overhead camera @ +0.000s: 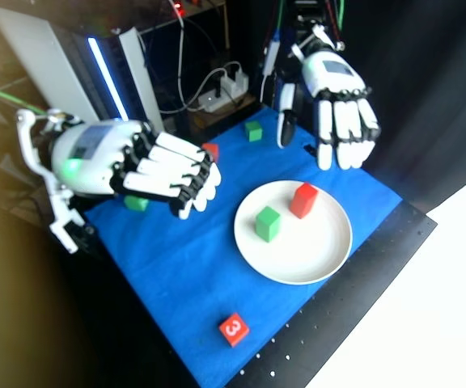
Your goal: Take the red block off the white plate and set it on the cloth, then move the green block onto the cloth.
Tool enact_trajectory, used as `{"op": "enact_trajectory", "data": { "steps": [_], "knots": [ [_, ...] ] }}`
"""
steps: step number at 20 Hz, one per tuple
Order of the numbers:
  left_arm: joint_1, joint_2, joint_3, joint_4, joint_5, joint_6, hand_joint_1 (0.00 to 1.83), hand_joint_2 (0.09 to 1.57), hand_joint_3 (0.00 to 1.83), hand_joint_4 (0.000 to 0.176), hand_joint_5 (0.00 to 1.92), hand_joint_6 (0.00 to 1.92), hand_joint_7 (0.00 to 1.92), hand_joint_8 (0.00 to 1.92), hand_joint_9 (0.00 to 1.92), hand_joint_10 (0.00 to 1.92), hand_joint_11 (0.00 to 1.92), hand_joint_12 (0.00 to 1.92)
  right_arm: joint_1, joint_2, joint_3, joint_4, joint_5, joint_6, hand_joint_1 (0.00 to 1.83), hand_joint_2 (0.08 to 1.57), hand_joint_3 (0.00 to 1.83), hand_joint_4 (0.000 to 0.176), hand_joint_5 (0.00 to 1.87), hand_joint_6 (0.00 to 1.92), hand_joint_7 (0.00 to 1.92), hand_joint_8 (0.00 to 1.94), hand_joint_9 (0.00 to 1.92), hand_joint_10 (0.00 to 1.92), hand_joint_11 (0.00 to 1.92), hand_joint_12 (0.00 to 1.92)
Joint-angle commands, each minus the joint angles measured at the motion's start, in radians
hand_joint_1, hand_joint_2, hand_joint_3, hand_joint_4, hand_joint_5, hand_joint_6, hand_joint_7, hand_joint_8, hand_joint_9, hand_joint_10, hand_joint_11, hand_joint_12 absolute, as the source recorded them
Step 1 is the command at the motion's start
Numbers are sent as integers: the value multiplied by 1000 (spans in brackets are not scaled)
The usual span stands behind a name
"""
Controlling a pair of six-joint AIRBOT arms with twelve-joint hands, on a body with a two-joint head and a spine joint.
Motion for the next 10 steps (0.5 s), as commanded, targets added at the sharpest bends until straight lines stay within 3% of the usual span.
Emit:
{"op": "enact_trajectory", "data": {
  "steps": [1,2,3,5,6,7,8,9,10],
  "knots": [
    [-19,-12,8,15,-77,-3,815,1001,0,57,364,1,301,0,298,140,0,1345,13,-1,5,-16,-117,-4,1322,692,438,0,512,900,461,1056,349,1299,175,1809],
    [-30,-24,21,19,-59,-3,829,978,0,61,348,0,282,0,282,133,0,1336,13,-1,7,-14,-117,-4,1369,707,421,0,500,902,478,1050,387,1308,228,1803],
    [-45,-46,44,21,-29,-3,831,938,0,49,338,0,307,8,303,132,0,1246,13,-1,9,-9,-118,-4,1401,739,419,0,460,911,488,1043,428,1357,339,1825],
    [-53,-69,67,22,-1,-3,837,921,0,46,347,5,340,17,355,152,0,1302,13,-1,11,-6,-118,-4,1418,740,423,0,438,934,489,1050,438,1379,386,1822],
    [-57,-81,80,22,17,-3,877,899,0,31,361,9,387,29,416,187,0,1374,13,-1,11,-6,-118,-4,1419,728,452,0,386,977,486,1043,443,1375,420,1812],
    [-63,-95,93,23,35,-3,900,884,0,29,368,4,419,15,413,275,0,1424,13,-1,11,-6,-118,-4,1412,700,496,0,375,986,510,1016,472,1342,453,1792],
    [-68,-109,106,25,53,-3,926,875,0,10,370,3,434,14,395,299,0,1361,13,-1,12,-6,-119,-4,1411,675,529,0,365,1014,516,1003,479,1323,454,1787],
    [-72,-122,116,28,66,-2,930,873,0,9,374,5,445,17,390,306,0,1346,13,-1,12,-6,-119,-4,1412,669,549,0,349,1054,496,1022,464,1337,439,1786],
    [-75,-138,130,31,82,-2,954,864,0,0,395,4,476,15,373,441,0,1423,13,-1,13,-6,-119,-4,1413,656,566,0,341,1090,487,1062,465,1359,453,1778]
  ]
}}
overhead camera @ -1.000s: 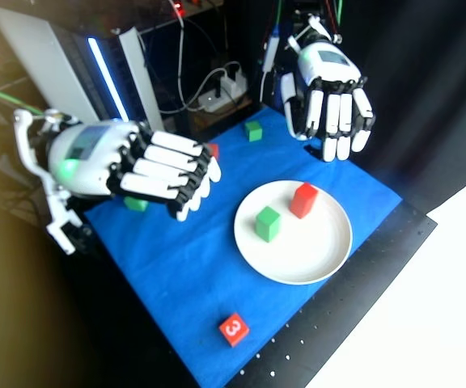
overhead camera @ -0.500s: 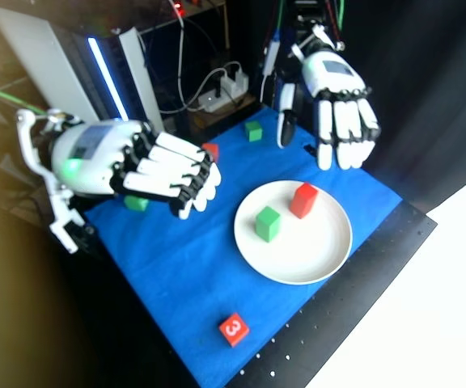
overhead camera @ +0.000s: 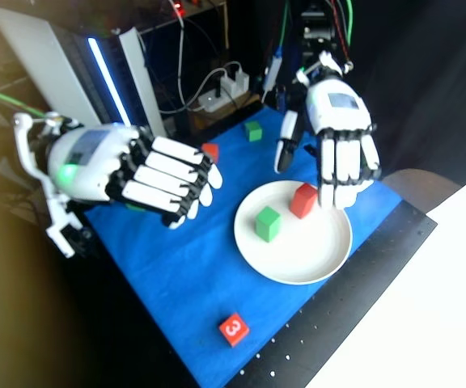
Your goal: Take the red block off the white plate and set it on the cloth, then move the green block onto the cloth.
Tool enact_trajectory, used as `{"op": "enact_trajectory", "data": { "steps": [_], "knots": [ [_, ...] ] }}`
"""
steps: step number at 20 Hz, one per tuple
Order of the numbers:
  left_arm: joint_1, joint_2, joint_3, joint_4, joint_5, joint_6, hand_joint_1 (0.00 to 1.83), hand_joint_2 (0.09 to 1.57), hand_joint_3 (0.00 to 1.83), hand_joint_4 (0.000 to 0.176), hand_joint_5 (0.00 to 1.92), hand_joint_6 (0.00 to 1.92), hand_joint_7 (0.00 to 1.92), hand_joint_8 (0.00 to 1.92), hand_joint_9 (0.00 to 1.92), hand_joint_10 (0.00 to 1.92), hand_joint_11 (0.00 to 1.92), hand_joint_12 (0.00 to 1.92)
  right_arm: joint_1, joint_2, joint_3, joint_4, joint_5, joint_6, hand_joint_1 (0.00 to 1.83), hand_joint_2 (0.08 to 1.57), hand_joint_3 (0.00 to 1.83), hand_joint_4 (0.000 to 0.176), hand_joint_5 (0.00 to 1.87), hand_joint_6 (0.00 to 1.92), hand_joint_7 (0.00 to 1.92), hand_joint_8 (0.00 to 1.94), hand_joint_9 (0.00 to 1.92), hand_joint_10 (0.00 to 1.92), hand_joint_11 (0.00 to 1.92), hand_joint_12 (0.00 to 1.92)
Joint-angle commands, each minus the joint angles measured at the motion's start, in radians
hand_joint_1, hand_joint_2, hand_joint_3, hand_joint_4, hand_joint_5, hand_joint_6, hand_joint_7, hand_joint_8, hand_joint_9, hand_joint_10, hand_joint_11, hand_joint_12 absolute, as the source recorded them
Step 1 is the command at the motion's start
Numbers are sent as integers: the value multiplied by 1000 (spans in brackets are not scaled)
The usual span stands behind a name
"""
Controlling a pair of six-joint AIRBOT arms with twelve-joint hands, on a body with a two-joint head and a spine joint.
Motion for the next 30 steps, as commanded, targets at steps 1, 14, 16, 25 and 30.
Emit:
{"op": "enact_trajectory", "data": {
  "steps": [1,14,16,25,30],
  "knots": [
    [-16,-10,7,5,-95,-1,961,870,0,0,409,4,496,13,346,546,0,1449,13,-1,4,-21,-118,-4,1408,657,574,0,340,1098,489,1072,467,1363,447,1775],
    [-10,-57,64,-18,-47,-5,1278,1139,4,0,804,131,884,980,758,1150,591,1726,14,-2,4,-21,-124,-4,1388,599,614,0,503,986,594,1060,558,1334,493,1761],
    [-6,-62,71,-26,-43,-5,1215,1225,4,0,618,1294,902,1278,844,1261,664,1761,14,-1,4,-21,-124,-4,1380,598,610,0,532,960,607,1090,564,1378,487,1802],
    [6,-33,56,-14,-131,-102,1353,1196,0,0,721,1232,808,1252,823,1440,639,1599,14,-1,3,-19,-126,-4,1431,589,628,0,486,988,563,1052,530,1341,453,1757],
    [56,89,-77,24,-300,-154,1352,1188,0,0,747,1117,855,1247,835,1496,635,1782,13,-1,3,-12,-126,-4,1399,609,608,0,504,964,584,1022,553,1331,467,1759]
  ]
}}
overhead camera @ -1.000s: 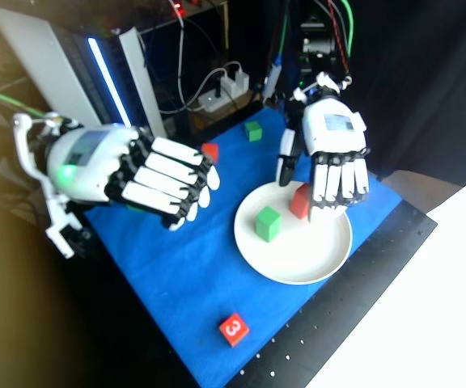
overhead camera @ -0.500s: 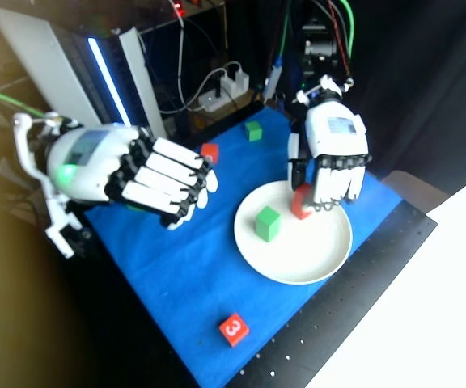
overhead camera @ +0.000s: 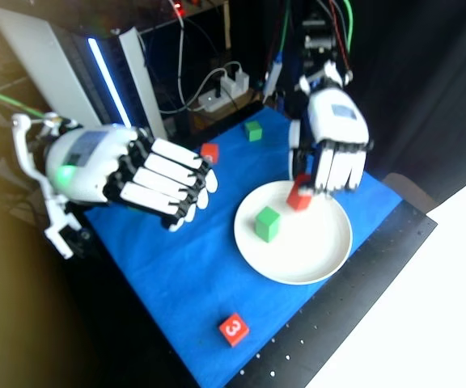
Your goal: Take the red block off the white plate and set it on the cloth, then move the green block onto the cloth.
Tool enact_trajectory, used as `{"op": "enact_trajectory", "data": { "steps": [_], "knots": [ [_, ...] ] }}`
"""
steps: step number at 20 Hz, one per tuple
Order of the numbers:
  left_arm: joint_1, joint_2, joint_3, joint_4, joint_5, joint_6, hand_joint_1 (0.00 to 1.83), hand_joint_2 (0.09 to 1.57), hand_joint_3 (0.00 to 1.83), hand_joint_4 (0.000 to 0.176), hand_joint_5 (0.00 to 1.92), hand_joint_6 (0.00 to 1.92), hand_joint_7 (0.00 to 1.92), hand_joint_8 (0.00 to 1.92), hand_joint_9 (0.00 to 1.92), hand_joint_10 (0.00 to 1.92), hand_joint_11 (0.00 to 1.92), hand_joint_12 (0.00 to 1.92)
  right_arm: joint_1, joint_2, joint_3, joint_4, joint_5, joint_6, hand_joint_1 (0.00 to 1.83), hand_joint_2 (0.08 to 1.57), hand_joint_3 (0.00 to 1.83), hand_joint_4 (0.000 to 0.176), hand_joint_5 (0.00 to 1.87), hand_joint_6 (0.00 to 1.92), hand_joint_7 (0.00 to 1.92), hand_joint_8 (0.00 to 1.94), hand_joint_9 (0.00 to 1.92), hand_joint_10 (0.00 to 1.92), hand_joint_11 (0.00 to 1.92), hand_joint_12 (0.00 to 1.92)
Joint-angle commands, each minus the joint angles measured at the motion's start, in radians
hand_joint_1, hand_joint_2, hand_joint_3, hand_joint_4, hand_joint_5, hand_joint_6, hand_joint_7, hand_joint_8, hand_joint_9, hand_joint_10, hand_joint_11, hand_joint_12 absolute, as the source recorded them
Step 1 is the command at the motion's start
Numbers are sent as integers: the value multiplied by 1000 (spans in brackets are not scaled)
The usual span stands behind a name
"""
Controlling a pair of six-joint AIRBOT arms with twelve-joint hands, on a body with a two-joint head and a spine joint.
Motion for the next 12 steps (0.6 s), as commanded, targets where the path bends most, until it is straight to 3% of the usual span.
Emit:
{"op": "enact_trajectory", "data": {
  "steps": [1,2,3,4,9,10,12],
  "knots": [
    [1,13,-18,13,-174,-2,1342,1192,1,0,750,1160,852,1242,804,1490,589,1779,13,-1,1,-14,-124,-4,1395,613,602,0,508,954,586,1005,546,1320,458,1761],
    [20,40,-51,20,-214,-2,1202,1207,4,0,801,1309,804,1215,675,1210,390,1783,13,-1,0,-12,-124,-4,1405,612,601,0,514,951,596,1009,549,1320,470,1767],
    [32,61,-77,26,-243,-2,1170,1210,1,15,810,1320,800,1222,658,1123,322,1798,13,-1,-2,-10,-124,-4,1401,616,599,0,519,935,601,1018,547,1333,467,1783],
    [45,80,-102,34,-275,-2,1346,1191,0,0,747,1132,878,1278,777,1470,521,1776,13,-1,-3,-8,-124,-4,1388,634,576,0,531,937,588,1068,510,1384,424,1834],
    [98,147,-189,69,-344,-2,1349,1202,0,0,685,1190,833,1296,829,1483,683,1668,13,-1,-4,-2,-124,-4,1374,716,478,0,471,981,507,1142,446,1418,378,1853],
    [114,158,-205,74,-353,-2,1350,1196,0,0,693,1183,837,1270,853,1449,689,1597,13,-1,-5,-1,-124,-4,1357,731,458,0,461,983,497,1121,440,1397,376,1834],
    [142,178,-236,81,-362,-2,1196,1232,1,0,699,1233,842,1416,829,1291,698,1602,13,-1,-6,0,-124,-4,1360,744,443,0,468,994,503,1142,455,1401,399,1823]
  ]
}}
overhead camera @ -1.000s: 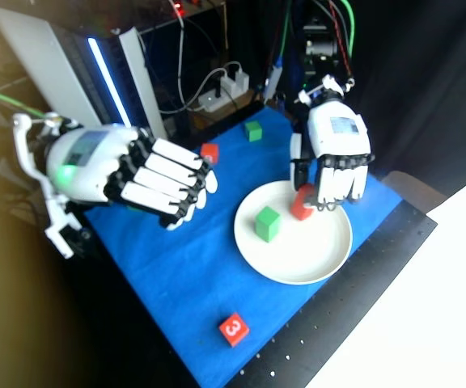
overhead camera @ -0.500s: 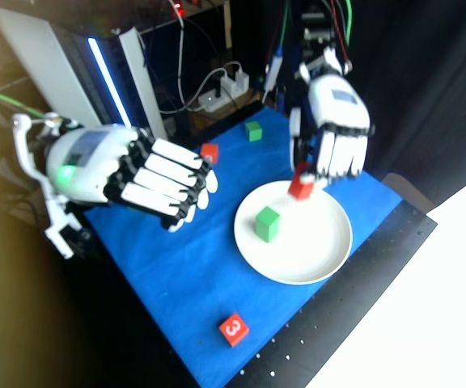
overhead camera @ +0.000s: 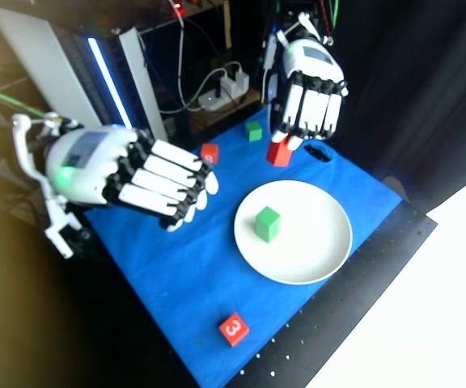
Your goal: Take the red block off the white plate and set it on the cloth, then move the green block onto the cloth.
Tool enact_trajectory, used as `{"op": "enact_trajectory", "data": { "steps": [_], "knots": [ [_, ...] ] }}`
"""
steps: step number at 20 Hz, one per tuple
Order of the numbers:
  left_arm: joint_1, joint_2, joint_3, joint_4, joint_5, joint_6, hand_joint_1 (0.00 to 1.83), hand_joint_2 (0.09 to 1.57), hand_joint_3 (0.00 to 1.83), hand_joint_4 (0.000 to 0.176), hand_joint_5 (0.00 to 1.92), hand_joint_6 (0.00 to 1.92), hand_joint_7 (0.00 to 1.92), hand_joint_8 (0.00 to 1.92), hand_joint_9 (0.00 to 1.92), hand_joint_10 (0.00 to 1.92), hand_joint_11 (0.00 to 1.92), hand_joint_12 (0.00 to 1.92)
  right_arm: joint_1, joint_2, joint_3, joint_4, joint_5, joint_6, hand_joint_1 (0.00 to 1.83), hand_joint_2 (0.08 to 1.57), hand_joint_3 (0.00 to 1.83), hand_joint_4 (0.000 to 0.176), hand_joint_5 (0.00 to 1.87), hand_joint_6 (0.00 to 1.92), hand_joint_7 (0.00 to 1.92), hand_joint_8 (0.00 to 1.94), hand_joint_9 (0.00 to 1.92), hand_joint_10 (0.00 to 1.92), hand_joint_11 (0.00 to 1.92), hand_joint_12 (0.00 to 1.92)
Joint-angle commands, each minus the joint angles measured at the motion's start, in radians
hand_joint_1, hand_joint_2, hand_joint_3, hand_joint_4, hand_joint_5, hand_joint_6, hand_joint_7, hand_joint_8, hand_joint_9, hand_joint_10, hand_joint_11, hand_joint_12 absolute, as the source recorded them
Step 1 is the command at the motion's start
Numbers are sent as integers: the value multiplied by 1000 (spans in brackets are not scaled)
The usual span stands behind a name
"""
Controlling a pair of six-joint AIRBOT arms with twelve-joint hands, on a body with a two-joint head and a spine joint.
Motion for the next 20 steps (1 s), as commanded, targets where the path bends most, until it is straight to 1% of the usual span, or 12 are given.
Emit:
{"op": "enact_trajectory", "data": {
  "steps": [1,5,6,9,10,13,14,15,16,17,19,20],
  "knots": [
    [-1,6,-7,5,-136,-1,1174,1240,1,0,692,1272,823,1417,799,1219,656,1588,13,-1,-2,-17,-120,-4,1379,739,437,0,469,995,518,1148,457,1401,389,1814],
    [46,10,-27,4,-125,-7,1165,1231,0,0,722,1267,827,1366,819,1162,657,1570,13,-1,-3,-14,-120,-4,1349,756,395,0,474,1001,522,1125,460,1376,367,1813],
    [56,9,-30,4,-118,-12,1302,1221,4,0,695,1298,768,1315,794,1421,604,1582,13,-1,-3,-13,-120,-4,1348,758,397,0,473,1001,501,1115,444,1364,354,1805],
    [90,7,-31,3,-113,-53,1330,1240,2,0,653,1324,740,1362,733,1567,535,1669,13,-1,-4,-13,-120,-4,1332,754,416,0,488,1016,508,1158,471,1378,372,1815],
    [95,7,-31,1,-113,-56,1183,1251,2,0,679,1330,769,1429,701,1419,549,1716,13,-1,-4,-12,-120,-4,1337,751,417,0,493,1017,509,1166,469,1381,374,1814],
    [101,7,-33,-2,-110,-57,1120,1283,1,0,625,1391,729,1516,531,1458,408,1831,13,0,-5,-11,-120,-4,1326,770,416,0,488,1015,503,1185,461,1390,370,1801],
    [102,6,-34,-5,-110,-57,960,1185,0,0,541,939,572,1271,459,1493,344,1850,13,0,-5,-11,-120,-4,1349,761,400,0,495,1002,516,1176,475,1377,380,1791],
    [103,5,-33,-8,-110,-57,907,1148,0,0,557,684,531,1140,394,1437,266,1823,13,0,-5,-10,-120,-4,1359,761,400,0,497,1000,512,1181,466,1384,364,1805],
    [104,5,-33,-11,-109,-57,782,1102,0,9,538,381,466,619,297,978,36,1665,13,0,-5,-10,-120,-4,1343,751,406,0,505,1000,518,1177,479,1356,386,1763],
    [105,4,-33,-15,-110,-57,782,1102,0,9,538,381,466,619,297,978,36,1665,13,0,-5,-10,-120,-4,1343,751,406,0,505,1000,518,1177,479,1356,386,1763],
    [108,3,-32,-21,-110,-57,713,1091,0,34,576,105,506,123,302,583,0,1446,13,0,-5,-10,-120,-4,1339,750,420,0,512,990,520,1149,482,1334,380,1758],
    [109,3,-31,-23,-112,-57,713,1091,0,34,576,105,506,123,302,583,0,1446,13,0,-5,-9,-120,-4,1339,750,420,0,512,990,520,1149,482,1334,380,1758]
  ]
}}
